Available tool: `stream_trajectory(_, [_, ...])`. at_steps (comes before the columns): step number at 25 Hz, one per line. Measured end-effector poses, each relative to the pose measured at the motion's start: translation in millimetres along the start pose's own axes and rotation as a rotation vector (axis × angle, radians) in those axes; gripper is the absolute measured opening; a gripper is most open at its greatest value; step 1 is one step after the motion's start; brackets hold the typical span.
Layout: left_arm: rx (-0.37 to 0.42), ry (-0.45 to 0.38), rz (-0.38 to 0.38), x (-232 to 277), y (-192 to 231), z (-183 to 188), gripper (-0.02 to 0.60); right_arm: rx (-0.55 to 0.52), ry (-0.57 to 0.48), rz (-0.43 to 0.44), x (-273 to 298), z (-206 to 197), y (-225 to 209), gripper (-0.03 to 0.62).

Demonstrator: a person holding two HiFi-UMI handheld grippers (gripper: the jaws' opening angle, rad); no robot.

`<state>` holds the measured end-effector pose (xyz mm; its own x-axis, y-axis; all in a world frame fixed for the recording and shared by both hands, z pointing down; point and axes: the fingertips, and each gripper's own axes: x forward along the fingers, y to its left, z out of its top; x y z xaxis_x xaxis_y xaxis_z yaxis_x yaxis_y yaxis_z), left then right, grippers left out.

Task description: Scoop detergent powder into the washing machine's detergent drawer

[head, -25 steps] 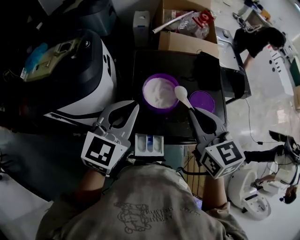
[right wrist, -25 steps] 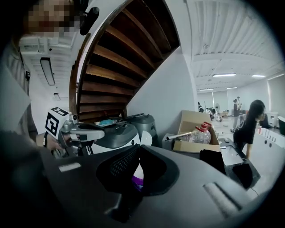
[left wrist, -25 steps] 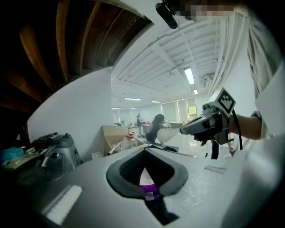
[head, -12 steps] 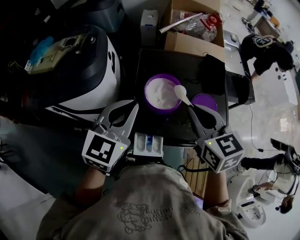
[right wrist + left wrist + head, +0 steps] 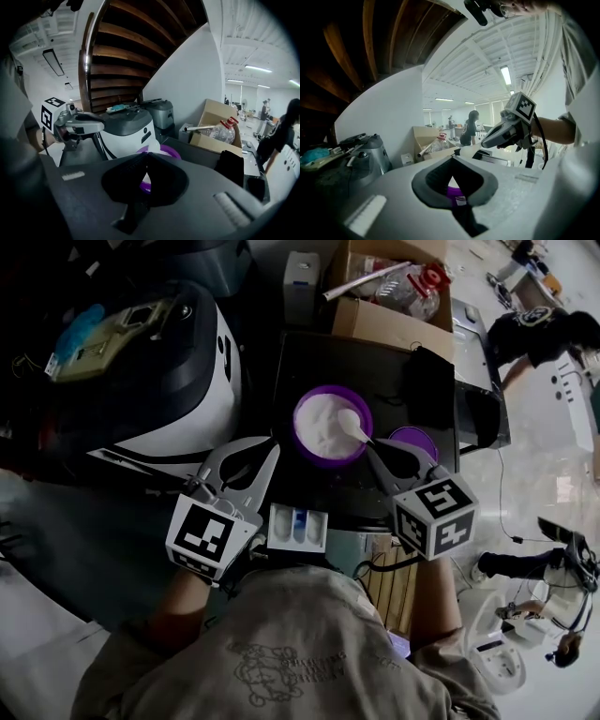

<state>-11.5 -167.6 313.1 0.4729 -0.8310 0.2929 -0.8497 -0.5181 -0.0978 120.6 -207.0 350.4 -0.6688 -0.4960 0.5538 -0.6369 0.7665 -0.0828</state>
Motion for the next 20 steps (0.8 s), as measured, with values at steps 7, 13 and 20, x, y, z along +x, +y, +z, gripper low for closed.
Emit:
stream_trajectory(7, [-0.001, 0.007, 0.003, 1, 12, -9, 0.0, -0.004, 0.114, 0.015, 33, -16, -5, 0.031])
stream_trajectory(13, [-0.017, 0.019, -0.002, 3, 21, -17, 0.0, -0.018, 0.194, 0.011, 55, -28, -9, 0.031])
stream_trajectory(20, [-0.04, 0.028, -0.007, 3, 29, -27, 0.0, -0.017, 0.261, 0.008, 69, -39, -13, 0.031])
